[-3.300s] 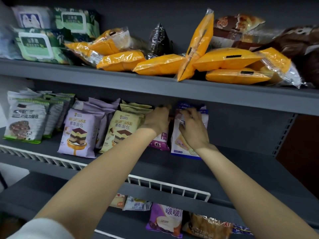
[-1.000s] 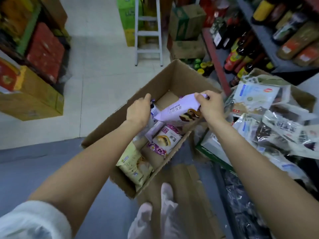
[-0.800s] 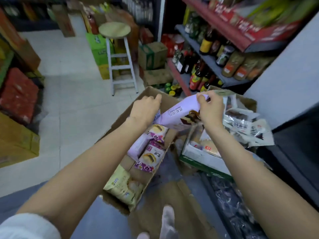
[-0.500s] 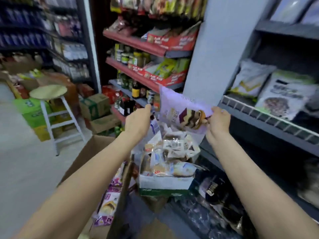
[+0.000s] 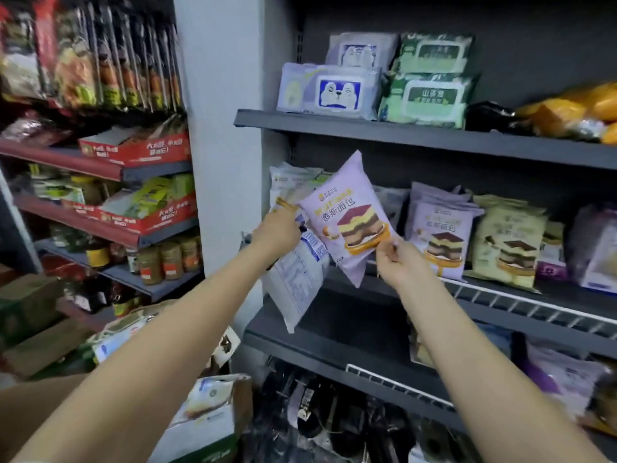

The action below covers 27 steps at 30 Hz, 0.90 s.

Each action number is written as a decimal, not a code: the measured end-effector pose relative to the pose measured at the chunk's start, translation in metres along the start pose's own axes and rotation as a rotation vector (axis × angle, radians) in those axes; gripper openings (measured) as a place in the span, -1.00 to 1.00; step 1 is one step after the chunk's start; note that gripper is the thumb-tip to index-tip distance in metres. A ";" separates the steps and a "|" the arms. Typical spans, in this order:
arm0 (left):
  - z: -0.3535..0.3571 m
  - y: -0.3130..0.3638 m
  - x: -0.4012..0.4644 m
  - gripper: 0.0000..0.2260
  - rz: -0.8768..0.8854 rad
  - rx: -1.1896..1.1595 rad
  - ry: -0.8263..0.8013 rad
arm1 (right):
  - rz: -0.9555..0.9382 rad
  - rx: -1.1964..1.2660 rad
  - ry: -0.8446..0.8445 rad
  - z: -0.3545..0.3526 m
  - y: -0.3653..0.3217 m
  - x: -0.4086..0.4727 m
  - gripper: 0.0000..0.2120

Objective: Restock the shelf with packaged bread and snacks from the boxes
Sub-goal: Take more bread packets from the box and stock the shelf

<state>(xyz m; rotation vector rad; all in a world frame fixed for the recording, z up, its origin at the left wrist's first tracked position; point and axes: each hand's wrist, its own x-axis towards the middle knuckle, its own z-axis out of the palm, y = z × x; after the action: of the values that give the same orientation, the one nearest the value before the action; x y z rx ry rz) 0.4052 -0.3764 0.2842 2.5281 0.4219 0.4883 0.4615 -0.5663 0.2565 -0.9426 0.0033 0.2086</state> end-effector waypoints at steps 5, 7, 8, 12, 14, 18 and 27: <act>0.043 0.054 0.025 -0.80 -0.014 -0.421 -0.283 | 0.028 0.070 0.074 -0.053 -0.052 0.031 -0.58; 0.060 0.071 0.030 -0.81 0.020 -0.415 -0.294 | 0.088 0.279 0.100 -0.063 -0.072 0.037 -0.67; 0.068 0.080 0.032 -0.86 0.031 -0.388 -0.286 | 0.091 0.253 0.083 -0.068 -0.080 0.037 -0.70; 0.081 0.117 0.041 -0.86 0.072 -0.353 -0.211 | 0.056 -0.254 -0.018 -0.090 -0.097 0.042 -0.79; 0.081 0.131 0.045 -0.81 0.086 -0.256 -0.203 | -0.007 -0.556 -0.019 -0.103 -0.102 0.051 -0.70; 0.081 0.154 0.053 -0.70 0.106 -0.083 -0.241 | -0.185 -0.780 0.008 -0.118 -0.109 0.067 -0.44; 0.079 0.147 0.056 -0.81 0.069 -0.098 -0.274 | -0.366 -0.590 0.126 -0.132 -0.115 0.077 -0.71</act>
<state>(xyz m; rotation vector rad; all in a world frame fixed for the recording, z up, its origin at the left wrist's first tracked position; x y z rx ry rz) 0.5171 -0.5087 0.3164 2.4732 0.2034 0.1779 0.5693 -0.7241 0.2638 -1.5211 -0.1199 -0.2037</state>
